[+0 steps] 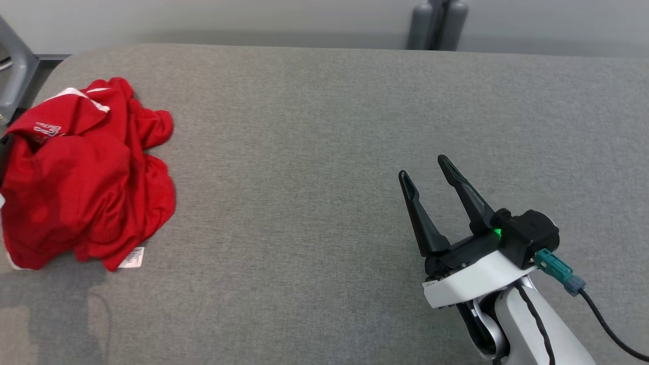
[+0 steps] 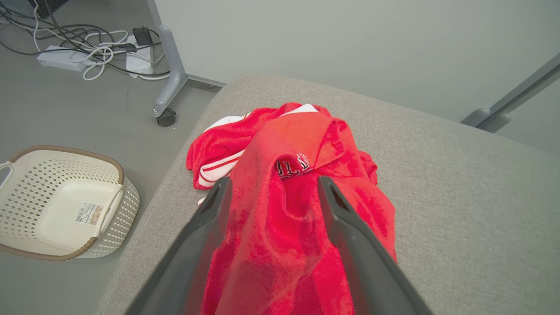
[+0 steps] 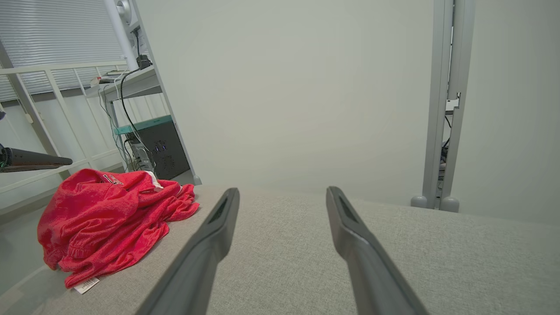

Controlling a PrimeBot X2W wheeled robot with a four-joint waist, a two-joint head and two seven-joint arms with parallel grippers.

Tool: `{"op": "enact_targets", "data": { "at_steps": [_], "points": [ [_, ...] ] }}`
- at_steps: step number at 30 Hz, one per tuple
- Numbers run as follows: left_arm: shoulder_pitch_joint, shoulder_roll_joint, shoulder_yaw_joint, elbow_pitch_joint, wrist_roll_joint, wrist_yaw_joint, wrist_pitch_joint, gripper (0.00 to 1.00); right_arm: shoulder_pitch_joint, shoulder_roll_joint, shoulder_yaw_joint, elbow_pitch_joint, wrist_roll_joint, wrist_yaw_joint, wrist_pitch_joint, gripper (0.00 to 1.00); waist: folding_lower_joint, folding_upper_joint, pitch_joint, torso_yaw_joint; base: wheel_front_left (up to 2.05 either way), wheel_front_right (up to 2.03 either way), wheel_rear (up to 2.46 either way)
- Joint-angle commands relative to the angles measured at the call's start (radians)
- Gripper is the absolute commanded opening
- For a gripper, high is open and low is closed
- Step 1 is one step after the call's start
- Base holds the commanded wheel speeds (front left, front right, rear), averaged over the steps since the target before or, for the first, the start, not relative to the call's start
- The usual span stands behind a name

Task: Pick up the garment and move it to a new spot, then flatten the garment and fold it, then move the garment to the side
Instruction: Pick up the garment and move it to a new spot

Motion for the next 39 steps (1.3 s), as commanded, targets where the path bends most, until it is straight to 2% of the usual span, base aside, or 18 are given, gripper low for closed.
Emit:
{"op": "enact_targets", "data": {
  "at_steps": [1, 9, 10, 11, 12, 21, 30, 39],
  "points": [
    [-0.026, 0.015, -0.001, 0.018, -0.017, -0.001, 0.014, 1.00, -0.014, -0.008, 0.001, -0.001, 0.002, 0.002, -0.005, 1.00, 0.0000, 0.0000, 0.046, -0.051, 0.00, 0.00, 0.00],
    [-0.058, 0.094, -0.039, 0.191, -0.074, -0.001, 0.163, 1.00, -0.032, -0.007, 0.000, -0.008, 0.010, 0.002, -0.005, 1.00, 0.0000, 0.0000, 0.080, -0.121, 0.00, 0.00, 0.00],
    [-0.055, 0.101, -0.045, 0.196, -0.084, -0.001, 0.177, 0.85, -0.030, -0.007, -0.004, -0.010, 0.011, 0.002, -0.005, 1.00, 0.0000, 0.0000, 0.080, -0.125, 0.00, 0.00, 0.00],
    [-0.053, 0.107, -0.050, 0.197, -0.098, -0.001, 0.186, 0.40, -0.026, -0.007, -0.007, -0.011, 0.012, 0.002, -0.005, 1.00, 0.0000, 0.0000, 0.080, -0.127, 0.00, 0.00, 0.00],
    [-0.052, 0.111, -0.051, 0.196, -0.112, -0.001, 0.184, 0.00, -0.023, -0.007, -0.009, -0.011, 0.012, 0.002, -0.005, 1.00, 0.0000, 0.0000, 0.080, -0.129, 0.00, 0.00, 0.00],
    [-0.037, 0.128, -0.111, 0.173, -0.160, -0.001, 0.152, 0.00, -0.011, -0.007, -0.015, 0.007, 0.022, 0.002, -0.005, 1.00, 0.0000, 0.0000, 0.046, -0.119, 0.00, 0.00, 0.00],
    [-0.053, 0.147, -0.201, 0.074, -0.148, -0.001, 0.115, 0.00, 0.013, -0.008, -0.022, 0.021, 0.044, 0.002, -0.005, 1.00, 0.0000, 0.0000, -0.044, -0.121, 0.00, 0.00, 0.00],
    [-0.093, 0.119, -0.312, -0.148, -0.145, -0.001, 0.146, 0.00, 0.072, -0.008, -0.052, 0.034, 0.068, 0.002, -0.005, 1.00, 0.0000, 0.0000, -0.165, -0.181, 0.00, 0.00, 0.00]
  ]
}}
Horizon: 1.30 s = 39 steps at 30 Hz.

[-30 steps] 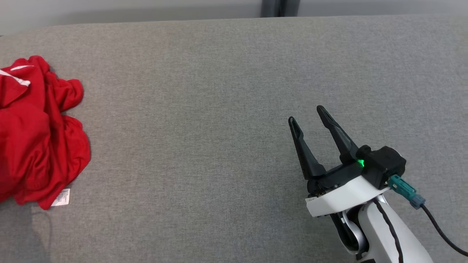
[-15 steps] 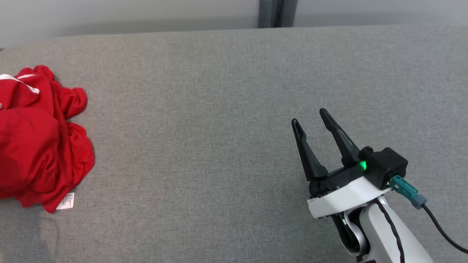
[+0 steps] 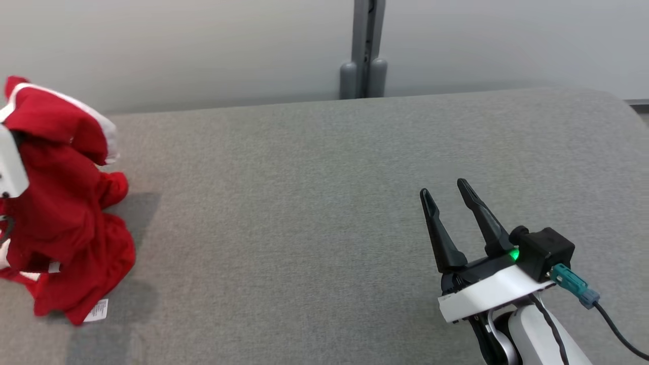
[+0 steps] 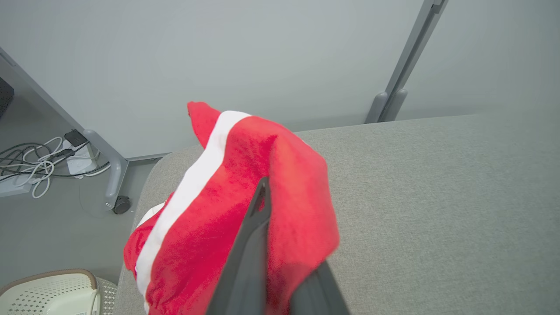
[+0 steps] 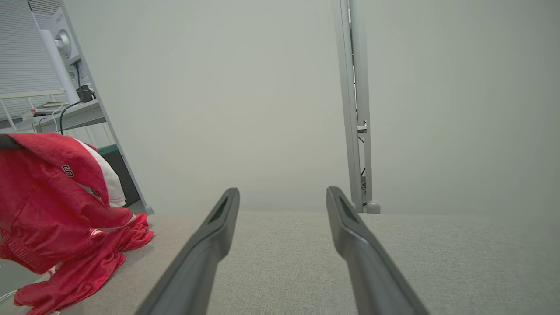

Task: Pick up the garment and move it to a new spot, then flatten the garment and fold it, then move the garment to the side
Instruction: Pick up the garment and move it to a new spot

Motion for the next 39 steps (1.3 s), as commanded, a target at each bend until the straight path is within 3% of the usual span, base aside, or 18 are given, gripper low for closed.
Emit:
{"op": "enact_targets", "data": {
  "at_steps": [1, 12, 20, 28, 39],
  "points": [
    [-0.016, -0.014, -0.011, -0.035, -0.009, -0.001, 0.008, 0.00, 0.015, -0.007, -0.005, 0.003, 0.008, 0.002, -0.005, 1.00, 0.0000, 0.0000, -0.030, -0.034, 0.00, 0.00, 0.00],
    [0.029, -0.084, -0.047, -0.353, -0.082, 0.014, 0.063, 0.00, 0.047, -0.006, -0.031, 0.001, -0.005, 0.002, -0.005, 1.00, 0.0000, 0.0000, -0.061, -0.148, 0.00, 0.00, 0.00],
    [0.095, -0.181, -0.094, -0.491, -0.064, 0.042, -0.015, 0.00, 0.040, -0.006, -0.042, -0.017, -0.005, 0.002, -0.005, 1.00, 0.0000, 0.0000, -0.027, -0.228, 0.00, 0.00, 0.00],
    [0.179, -0.237, -0.169, -0.445, 0.050, 0.035, -0.191, 0.00, 0.035, -0.006, -0.039, -0.030, -0.002, 0.002, -0.005, 1.00, 0.0000, 0.0000, 0.021, -0.284, 0.00, 0.00, 0.00],
    [0.269, -0.347, -0.301, -0.231, 0.188, 0.024, -0.457, 0.00, 0.041, -0.007, -0.037, -0.025, -0.002, 0.002, -0.005, 1.00, 0.0000, 0.0000, 0.053, -0.293, 0.00, 0.00, 0.00]
  ]
}}
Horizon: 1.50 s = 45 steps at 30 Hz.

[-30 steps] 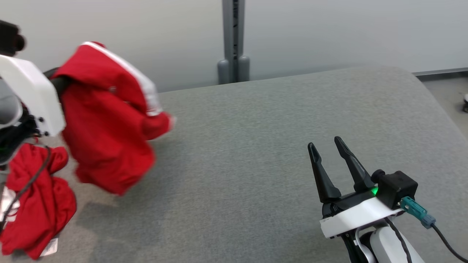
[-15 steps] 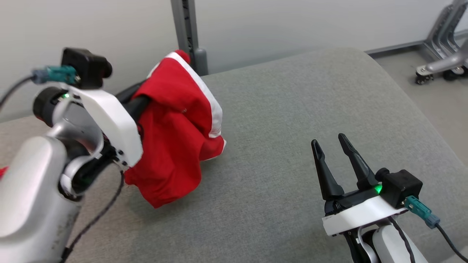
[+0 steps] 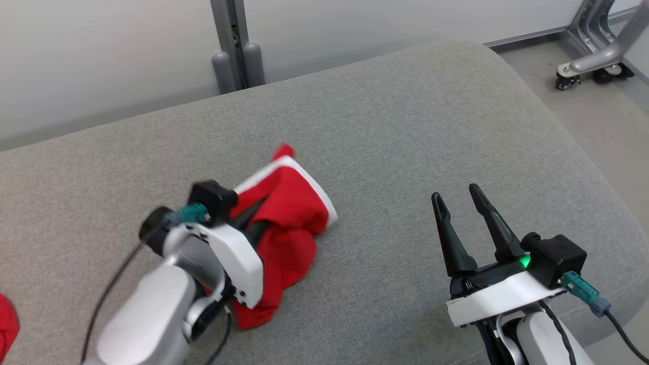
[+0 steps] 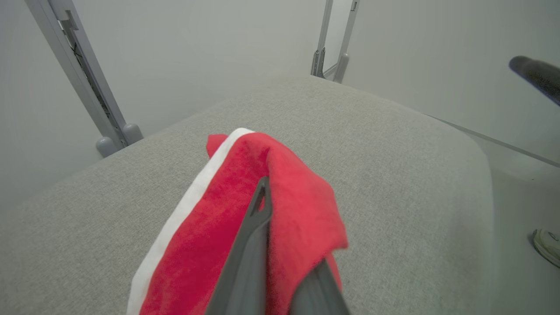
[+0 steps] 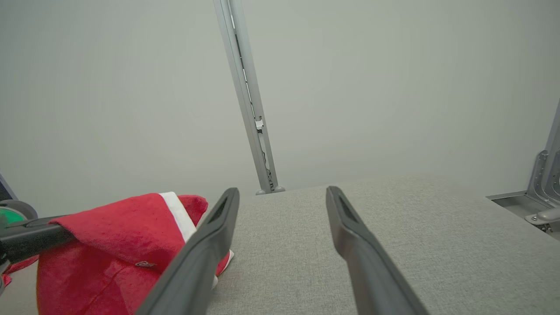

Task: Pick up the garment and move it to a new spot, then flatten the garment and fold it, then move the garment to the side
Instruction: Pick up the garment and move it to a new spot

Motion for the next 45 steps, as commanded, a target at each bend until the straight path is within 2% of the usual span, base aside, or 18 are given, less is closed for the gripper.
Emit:
{"op": "enact_targets", "data": {
  "at_steps": [1, 2, 3, 4, 8, 13, 20, 25, 28, 36, 45],
  "points": [
    [0.008, -0.002, -0.006, 0.020, 0.011, -0.004, -0.017, 0.00, -0.002, -0.006, 0.001, 0.004, 0.001, 0.002, -0.005, 1.00, 0.0000, -0.0001, 0.000, 0.003, 0.00, 0.00, 0.00],
    [0.013, -0.015, -0.020, 0.047, 0.017, -0.006, -0.036, 0.00, -0.003, -0.006, 0.002, 0.007, 0.001, 0.002, -0.005, 1.00, 0.0000, -0.0001, -0.001, 0.006, 0.00, 0.00, 0.00],
    [0.016, -0.027, -0.038, 0.078, 0.026, -0.007, -0.053, 0.36, -0.004, -0.006, 0.004, 0.010, 0.000, 0.002, -0.005, 1.00, 0.0000, -0.0001, -0.002, 0.009, 0.00, 0.00, 0.00],
    [0.017, -0.039, -0.052, 0.102, 0.028, -0.010, -0.066, 1.00, -0.005, -0.006, 0.005, 0.012, -0.001, 0.002, -0.005, 1.00, 0.0000, -0.0001, -0.003, 0.012, 0.00, 0.00, 0.00],
    [-0.004, -0.071, -0.098, 0.167, 0.026, -0.019, -0.109, 1.00, -0.005, -0.006, 0.001, 0.020, -0.006, 0.002, -0.005, 1.00, 0.0000, -0.0001, -0.006, 0.032, 0.00, 0.00, 0.00],
    [-0.032, -0.078, -0.125, 0.203, 0.013, -0.025, -0.142, 1.00, -0.001, -0.006, 0.000, 0.034, -0.007, 0.002, -0.005, 1.00, 0.0000, -0.0001, -0.016, 0.058, 0.00, 0.00, 0.00],
    [-0.036, -0.052, -0.119, 0.166, -0.027, -0.026, -0.154, 1.00, -0.020, -0.006, -0.024, 0.048, -0.034, 0.002, -0.005, 1.00, 0.0000, -0.0001, -0.040, 0.092, 0.00, 0.00, 0.00],
    [0.005, -0.007, -0.089, 0.082, -0.073, -0.020, -0.131, 1.00, -0.011, -0.006, -0.050, 0.056, -0.048, 0.002, -0.005, 1.00, 0.0000, -0.0001, -0.058, 0.119, 0.00, 0.00, 0.00],
    [0.036, 0.032, -0.053, 0.012, -0.096, 0.010, -0.137, 1.00, -0.001, -0.006, -0.060, 0.056, -0.056, 0.002, -0.005, 1.00, 0.0000, -0.0001, -0.065, 0.134, 0.00, 0.00, 0.00],
    [0.165, 0.100, 0.087, -0.134, -0.144, 0.135, -0.235, 1.00, 0.019, -0.006, -0.060, 0.055, -0.052, 0.002, -0.005, 1.00, 0.0000, -0.0001, -0.076, 0.169, 0.00, 0.00, 0.00],
    [0.315, 0.120, 0.215, -0.169, -0.163, 0.237, -0.369, 1.00, 0.019, -0.011, -0.057, 0.055, -0.057, 0.002, -0.005, 1.00, 0.0000, -0.0001, -0.068, 0.190, 0.00, 0.00, 0.00]
  ]
}}
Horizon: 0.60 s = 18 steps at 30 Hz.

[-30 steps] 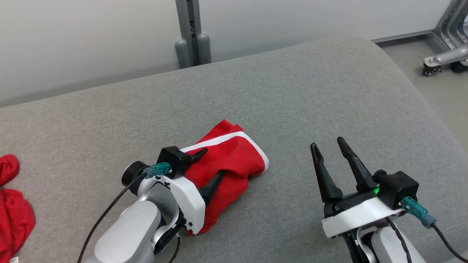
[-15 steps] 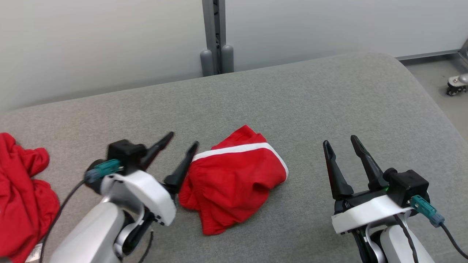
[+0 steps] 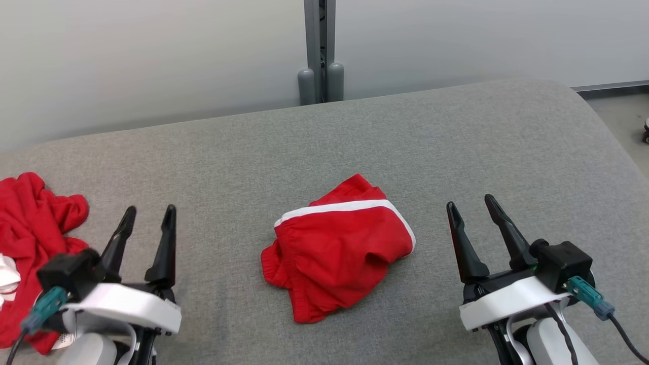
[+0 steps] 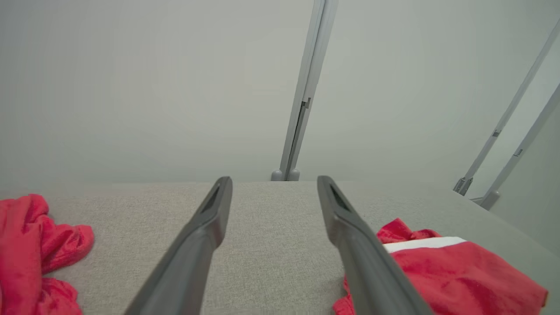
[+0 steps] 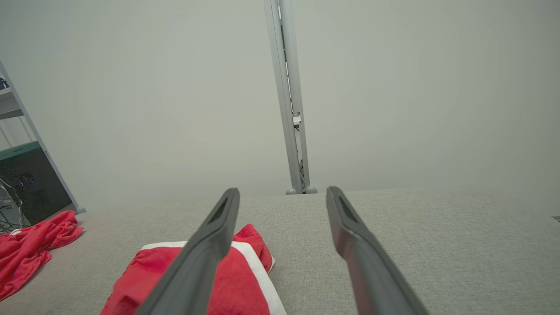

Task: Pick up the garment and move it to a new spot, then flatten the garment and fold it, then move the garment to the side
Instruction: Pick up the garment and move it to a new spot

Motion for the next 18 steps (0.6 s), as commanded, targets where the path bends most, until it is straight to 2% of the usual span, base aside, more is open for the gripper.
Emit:
{"op": "enact_targets", "data": {
  "at_steps": [1, 8, 18],
  "points": [
    [0.021, -0.002, 0.017, -0.009, 0.001, 0.014, -0.013, 1.00, 0.002, -0.009, -0.004, -0.002, -0.006, 0.002, -0.005, 1.00, 0.0000, 0.0000, 0.001, 0.004, 0.00, 0.00, 0.00],
    [0.103, -0.041, 0.092, -0.036, 0.017, 0.035, -0.036, 1.00, 0.027, -0.009, -0.022, -0.015, -0.001, 0.002, -0.005, 1.00, 0.0000, 0.0000, -0.004, 0.023, 0.00, 0.00, 0.00],
    [0.190, -0.139, 0.193, -0.051, 0.129, -0.003, -0.038, 1.00, 0.056, -0.020, -0.061, -0.032, 0.001, 0.002, -0.005, 1.00, 0.0000, 0.0000, -0.021, 0.033, 0.00, 0.00, 0.00]
  ]
}}
